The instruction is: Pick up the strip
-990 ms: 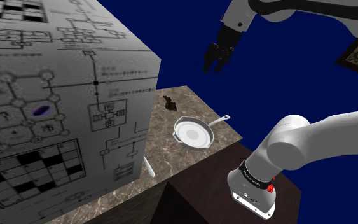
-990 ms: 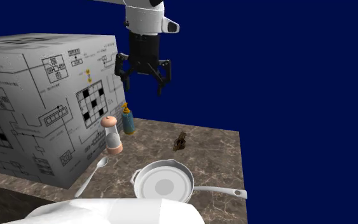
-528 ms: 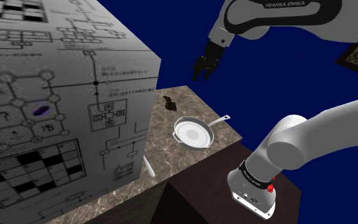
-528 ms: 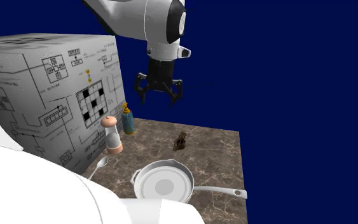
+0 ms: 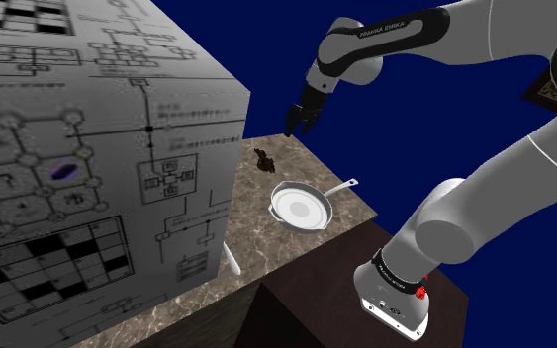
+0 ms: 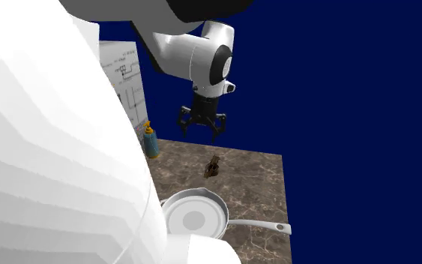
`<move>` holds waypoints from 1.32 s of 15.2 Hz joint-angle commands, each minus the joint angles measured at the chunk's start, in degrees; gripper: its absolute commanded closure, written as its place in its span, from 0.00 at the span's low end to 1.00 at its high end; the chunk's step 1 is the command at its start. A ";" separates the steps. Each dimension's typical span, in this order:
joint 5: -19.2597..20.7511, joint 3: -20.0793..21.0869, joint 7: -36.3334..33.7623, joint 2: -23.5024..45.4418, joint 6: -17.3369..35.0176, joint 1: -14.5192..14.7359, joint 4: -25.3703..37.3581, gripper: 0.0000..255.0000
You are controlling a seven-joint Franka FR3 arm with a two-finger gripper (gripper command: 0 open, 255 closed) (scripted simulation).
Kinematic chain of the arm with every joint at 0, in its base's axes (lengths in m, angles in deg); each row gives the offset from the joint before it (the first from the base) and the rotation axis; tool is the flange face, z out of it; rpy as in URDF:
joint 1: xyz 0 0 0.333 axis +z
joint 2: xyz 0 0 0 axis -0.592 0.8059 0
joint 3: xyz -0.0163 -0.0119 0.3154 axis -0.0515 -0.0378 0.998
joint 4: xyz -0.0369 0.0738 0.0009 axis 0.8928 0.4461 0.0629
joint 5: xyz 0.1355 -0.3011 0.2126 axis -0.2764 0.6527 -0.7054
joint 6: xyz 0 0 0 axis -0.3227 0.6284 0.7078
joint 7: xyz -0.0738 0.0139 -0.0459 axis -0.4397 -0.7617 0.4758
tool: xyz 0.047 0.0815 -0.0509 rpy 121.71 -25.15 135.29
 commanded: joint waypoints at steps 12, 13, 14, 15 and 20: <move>-14.47 -1.56 17.85 29.71 11.05 -2.01 14.86 0.00; -15.47 -1.20 18.95 32.02 11.35 -2.56 16.57 0.00; -16.40 -0.82 19.98 34.32 11.59 -3.12 18.35 0.00; -16.41 -0.75 20.01 34.41 11.61 -3.20 18.42 0.00; -18.20 0.10 21.77 37.35 14.26 -3.71 18.43 0.00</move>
